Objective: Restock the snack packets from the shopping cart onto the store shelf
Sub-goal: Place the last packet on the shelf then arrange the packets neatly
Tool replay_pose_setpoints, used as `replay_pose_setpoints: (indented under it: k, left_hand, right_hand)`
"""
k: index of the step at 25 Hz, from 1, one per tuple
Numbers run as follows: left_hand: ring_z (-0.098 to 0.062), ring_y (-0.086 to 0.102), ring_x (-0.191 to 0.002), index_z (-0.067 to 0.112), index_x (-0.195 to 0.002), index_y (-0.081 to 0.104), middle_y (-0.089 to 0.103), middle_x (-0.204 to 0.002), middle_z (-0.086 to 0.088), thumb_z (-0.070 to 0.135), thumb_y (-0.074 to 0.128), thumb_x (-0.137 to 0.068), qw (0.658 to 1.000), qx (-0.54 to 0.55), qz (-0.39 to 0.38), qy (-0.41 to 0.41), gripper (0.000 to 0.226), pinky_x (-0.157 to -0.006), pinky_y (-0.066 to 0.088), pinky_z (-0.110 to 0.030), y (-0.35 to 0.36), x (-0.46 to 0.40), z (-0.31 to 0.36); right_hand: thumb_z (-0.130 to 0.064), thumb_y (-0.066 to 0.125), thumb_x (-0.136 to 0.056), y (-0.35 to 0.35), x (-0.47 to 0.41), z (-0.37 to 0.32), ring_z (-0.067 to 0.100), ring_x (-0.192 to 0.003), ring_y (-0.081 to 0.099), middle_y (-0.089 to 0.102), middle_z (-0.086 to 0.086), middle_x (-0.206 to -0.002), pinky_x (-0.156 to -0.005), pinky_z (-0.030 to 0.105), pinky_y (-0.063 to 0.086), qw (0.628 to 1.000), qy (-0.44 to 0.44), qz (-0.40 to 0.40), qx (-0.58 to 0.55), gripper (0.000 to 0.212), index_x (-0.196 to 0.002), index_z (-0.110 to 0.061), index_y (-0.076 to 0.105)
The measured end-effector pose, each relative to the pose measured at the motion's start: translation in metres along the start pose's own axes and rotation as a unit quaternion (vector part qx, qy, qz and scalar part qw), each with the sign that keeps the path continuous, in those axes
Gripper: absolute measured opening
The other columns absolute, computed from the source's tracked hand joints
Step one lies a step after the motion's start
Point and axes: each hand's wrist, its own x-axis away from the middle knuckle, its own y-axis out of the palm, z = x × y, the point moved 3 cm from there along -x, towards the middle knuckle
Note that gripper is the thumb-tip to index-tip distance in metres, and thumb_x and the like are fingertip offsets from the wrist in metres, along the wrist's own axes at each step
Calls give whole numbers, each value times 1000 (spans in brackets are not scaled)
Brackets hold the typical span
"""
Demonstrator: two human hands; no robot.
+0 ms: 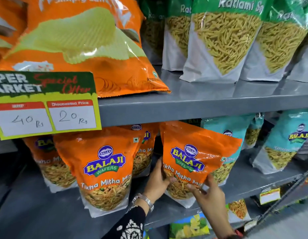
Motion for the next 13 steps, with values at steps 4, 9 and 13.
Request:
replay_pose_setpoints:
  k: [4,9,13]
  left_hand:
    - [9,24,-121,32,-135,17,23,-129,28,14,64,-79,999,1,43,21,75,-100,28,-10,-3,22,-3]
    - [-8,42,-123,36,-121,39,45,-127,15,7,59,-82,984,-18,162,75,53,-93,37,-7,-44,85,2]
    - [-12,61,-95,34,-110,54,62,-103,6,10,60,-82,944,-105,298,100,38,-81,47,-16,-119,157,4]
  right_hand:
    - [-25,72,-72,0,19,4,24,-123,43,47,7,-132,-100,43,41,999,24,16,-39,76,-133,-14,29]
    - [-25,50,-85,18,71,-19,23,-121,41,43,6,-127,-101,36,35,989,-62,64,-117,42,-125,-16,39]
    - [-32,35,-88,69,110,-69,-2,-106,45,51,-7,-113,-89,1,30,977,-124,-70,-161,24,-110,-37,44]
